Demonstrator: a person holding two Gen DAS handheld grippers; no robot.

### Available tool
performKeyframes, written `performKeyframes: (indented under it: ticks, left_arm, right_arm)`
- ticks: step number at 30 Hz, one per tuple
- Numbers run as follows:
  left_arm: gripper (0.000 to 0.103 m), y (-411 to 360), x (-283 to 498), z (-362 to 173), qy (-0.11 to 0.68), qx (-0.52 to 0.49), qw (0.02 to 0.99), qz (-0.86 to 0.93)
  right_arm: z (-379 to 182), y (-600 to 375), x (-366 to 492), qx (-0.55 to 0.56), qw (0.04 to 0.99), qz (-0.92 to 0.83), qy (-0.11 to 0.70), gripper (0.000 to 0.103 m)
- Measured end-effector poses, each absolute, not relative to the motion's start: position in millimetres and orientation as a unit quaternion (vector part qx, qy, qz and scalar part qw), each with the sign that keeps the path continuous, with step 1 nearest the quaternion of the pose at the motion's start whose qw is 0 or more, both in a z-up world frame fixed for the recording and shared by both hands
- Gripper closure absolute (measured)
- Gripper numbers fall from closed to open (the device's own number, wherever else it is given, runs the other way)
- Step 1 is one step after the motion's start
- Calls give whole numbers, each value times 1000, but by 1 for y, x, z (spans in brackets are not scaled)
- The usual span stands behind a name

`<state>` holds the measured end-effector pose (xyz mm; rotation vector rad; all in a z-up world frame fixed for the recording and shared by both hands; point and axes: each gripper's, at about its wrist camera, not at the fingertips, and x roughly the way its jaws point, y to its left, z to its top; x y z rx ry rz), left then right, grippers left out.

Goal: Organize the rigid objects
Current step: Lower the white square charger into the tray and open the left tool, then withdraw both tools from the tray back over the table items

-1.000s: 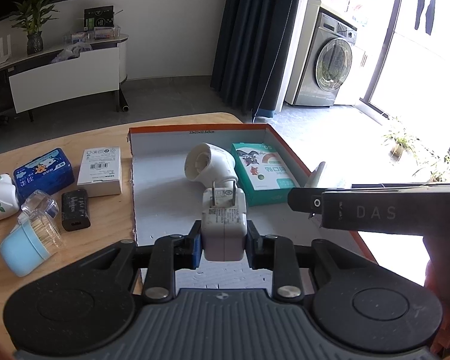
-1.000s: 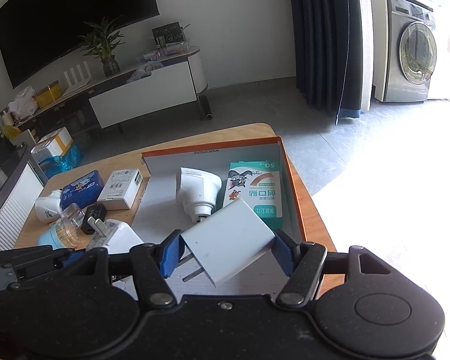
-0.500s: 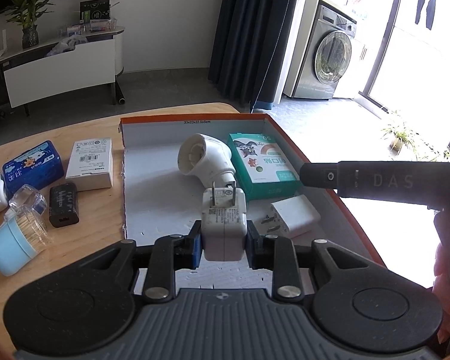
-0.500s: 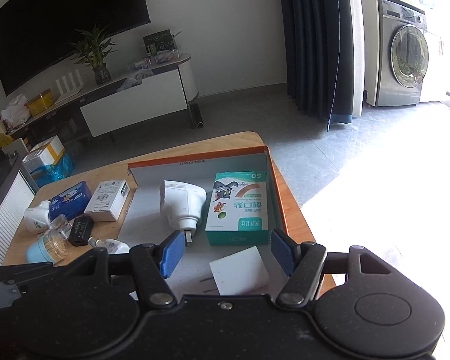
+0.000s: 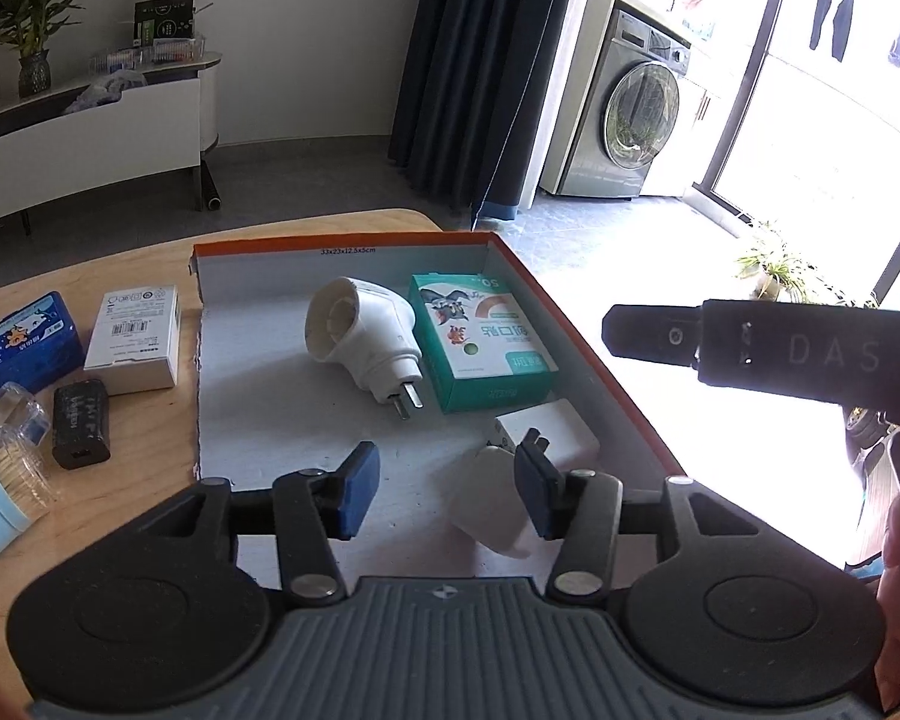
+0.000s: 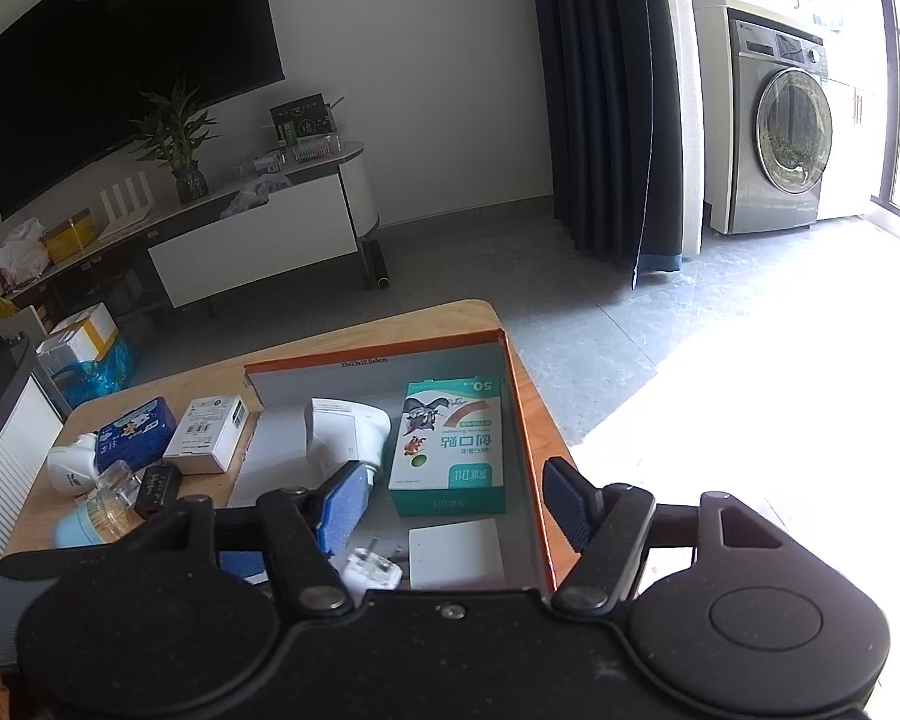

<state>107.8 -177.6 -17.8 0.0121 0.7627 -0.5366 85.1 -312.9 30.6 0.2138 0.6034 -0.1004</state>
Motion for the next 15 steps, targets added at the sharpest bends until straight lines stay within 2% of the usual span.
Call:
performKeyframes:
  ticks: [4,6,9,12,15]
  left_arm:
    - [27,-166,105,-11,367,0,900,-236]
    - [22,-160,103,-7,364,-3,903,-227]
    - [4,-150,100,0,358,-5,910,-209]
    - [0,-139,96,7,350,0,919,-183]
    - [0,-126,94,12,348,1,924,-161]
  right_arm:
    - [34,-310,81,106,950,-47,291,23]
    - [36,-307,80,105,951,-44,289,22]
    - [39,-302,78,102,952,-41,287,21]
    - [41,-296,76,100,952,-33,286,19]
    - [42,-287,76,97,953,-26,287,18]
